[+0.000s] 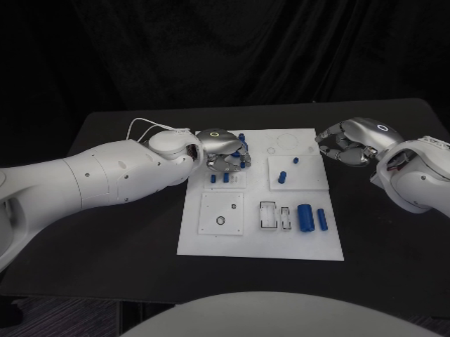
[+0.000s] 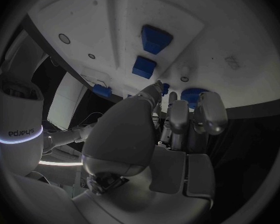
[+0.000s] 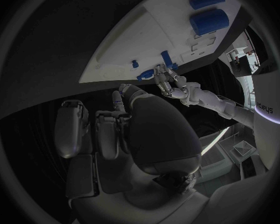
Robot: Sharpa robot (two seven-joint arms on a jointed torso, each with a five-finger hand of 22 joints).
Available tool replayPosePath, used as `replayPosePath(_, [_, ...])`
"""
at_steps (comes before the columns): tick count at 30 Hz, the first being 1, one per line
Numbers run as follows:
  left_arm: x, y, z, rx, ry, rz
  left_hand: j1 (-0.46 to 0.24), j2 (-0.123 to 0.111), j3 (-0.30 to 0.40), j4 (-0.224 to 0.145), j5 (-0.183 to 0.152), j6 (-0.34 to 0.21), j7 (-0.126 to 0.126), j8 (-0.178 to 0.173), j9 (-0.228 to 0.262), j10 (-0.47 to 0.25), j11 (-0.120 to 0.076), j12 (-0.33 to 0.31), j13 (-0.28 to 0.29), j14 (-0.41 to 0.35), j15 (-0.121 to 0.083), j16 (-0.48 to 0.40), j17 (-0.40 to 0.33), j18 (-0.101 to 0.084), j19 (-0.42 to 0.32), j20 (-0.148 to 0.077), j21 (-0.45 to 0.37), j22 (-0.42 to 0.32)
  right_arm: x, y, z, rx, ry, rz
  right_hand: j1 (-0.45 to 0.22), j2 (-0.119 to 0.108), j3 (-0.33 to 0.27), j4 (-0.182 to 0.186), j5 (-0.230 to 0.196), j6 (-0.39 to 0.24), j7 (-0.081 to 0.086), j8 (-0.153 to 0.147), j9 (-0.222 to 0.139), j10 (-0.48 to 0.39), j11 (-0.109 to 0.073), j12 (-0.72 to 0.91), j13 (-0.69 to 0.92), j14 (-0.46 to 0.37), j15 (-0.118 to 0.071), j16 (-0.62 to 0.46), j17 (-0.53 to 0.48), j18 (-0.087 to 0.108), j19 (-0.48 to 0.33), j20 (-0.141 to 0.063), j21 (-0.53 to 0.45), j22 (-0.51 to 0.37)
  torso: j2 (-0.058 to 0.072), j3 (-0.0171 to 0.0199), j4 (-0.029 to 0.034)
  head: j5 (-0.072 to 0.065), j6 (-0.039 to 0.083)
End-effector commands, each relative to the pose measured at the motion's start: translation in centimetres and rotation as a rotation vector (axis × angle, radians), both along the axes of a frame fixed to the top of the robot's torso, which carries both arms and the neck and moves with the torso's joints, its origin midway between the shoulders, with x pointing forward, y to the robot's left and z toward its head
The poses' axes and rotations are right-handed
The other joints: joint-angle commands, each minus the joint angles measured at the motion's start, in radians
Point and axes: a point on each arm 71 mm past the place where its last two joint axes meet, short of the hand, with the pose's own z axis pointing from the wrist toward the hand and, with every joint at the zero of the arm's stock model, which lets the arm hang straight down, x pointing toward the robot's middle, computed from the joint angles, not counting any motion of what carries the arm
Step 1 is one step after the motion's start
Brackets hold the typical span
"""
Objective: Assemble the parts on the task board
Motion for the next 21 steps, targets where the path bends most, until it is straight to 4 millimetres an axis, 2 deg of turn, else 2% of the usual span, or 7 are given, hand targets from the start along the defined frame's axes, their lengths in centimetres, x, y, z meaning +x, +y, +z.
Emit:
replayPosePath(1, [0.03, -0.25, -0.09, -0.007, -0.008, -0.008, -0.009, -0.006, 0.016, 0.003, 0.004, 0.020, 0.005, 0.008, 0.001, 0.035, -0.005, -0.007, -0.008, 0.016, -0.001, 0.009, 0.008, -0.008, 0.012, -0.002, 0.011, 0.155, -0.03, 0.02, -0.09, -0.002, 0.003, -0.004, -0.011, 0.002, 0.008, 0.000, 0.004, 0.007, -0.003, -0.004, -0.002, 0.106, 0.005, 0.003, 0.263, 0.099, 0.007, -0.005, 0.243, -0.001, 0.009, 0.003, -0.004, 0.192, 0.000, 0.0001, 0.0010, -0.001, 0.000])
replayPosePath(11, [0.24, -0.63, -0.57, -0.010, -0.012, -0.008, -0.005, -0.009, 0.039, 0.006, 0.006, 0.045, 0.015, 0.010, 0.003, 0.085, -0.013, -0.016, -0.021, 0.029, -0.007, 0.014, 0.014, -0.011, 0.024, -0.006, 0.026, 0.159, -0.04, 0.06, -0.11, -0.003, 0.005, -0.004, -0.011, 0.002, 0.008, 0.000, 0.004, 0.007, -0.003, -0.004, -0.002, 0.106, 0.005, 0.003, 0.263, 0.099, 0.007, -0.005, 0.243, -0.001, 0.009, 0.003, -0.004, 0.192, 0.000, 0.0002, 0.0021, -0.005, 0.000])
replayPosePath(15, [0.20, -0.73, -0.69, -0.020, -0.022, -0.014, -0.004, -0.011, 0.052, 0.007, 0.006, 0.061, 0.023, 0.012, 0.006, 0.126, -0.018, -0.016, -0.027, 0.038, -0.011, 0.018, 0.020, -0.013, 0.031, -0.009, 0.036, 0.161, -0.03, 0.06, -0.11, -0.004, 0.006, -0.004, -0.011, 0.002, 0.008, 0.000, 0.004, 0.007, -0.003, -0.004, -0.002, 0.106, 0.005, 0.003, 0.263, 0.099, 0.007, -0.005, 0.243, -0.001, 0.009, 0.003, -0.004, 0.192, 0.001, -0.0005, 0.0017, -0.005, 0.000])
replayPosePath(21, [0.07, -0.67, -0.71, -0.041, -0.043, -0.025, 0.004, -0.010, 0.065, -0.001, 0.007, 0.097, 0.047, 0.023, 0.014, 0.187, -0.041, -0.011, -0.030, 0.050, -0.028, 0.023, 0.026, -0.016, 0.042, -0.012, 0.052, 0.165, -0.03, 0.06, -0.12, -0.004, 0.006, -0.004, -0.011, 0.002, 0.009, 0.000, 0.005, 0.007, -0.003, -0.004, -0.002, 0.106, 0.005, 0.003, 0.263, 0.099, 0.007, -0.006, 0.243, -0.001, 0.009, 0.003, -0.004, 0.193, 0.002, -0.0012, -0.0001, -0.002, 0.000])
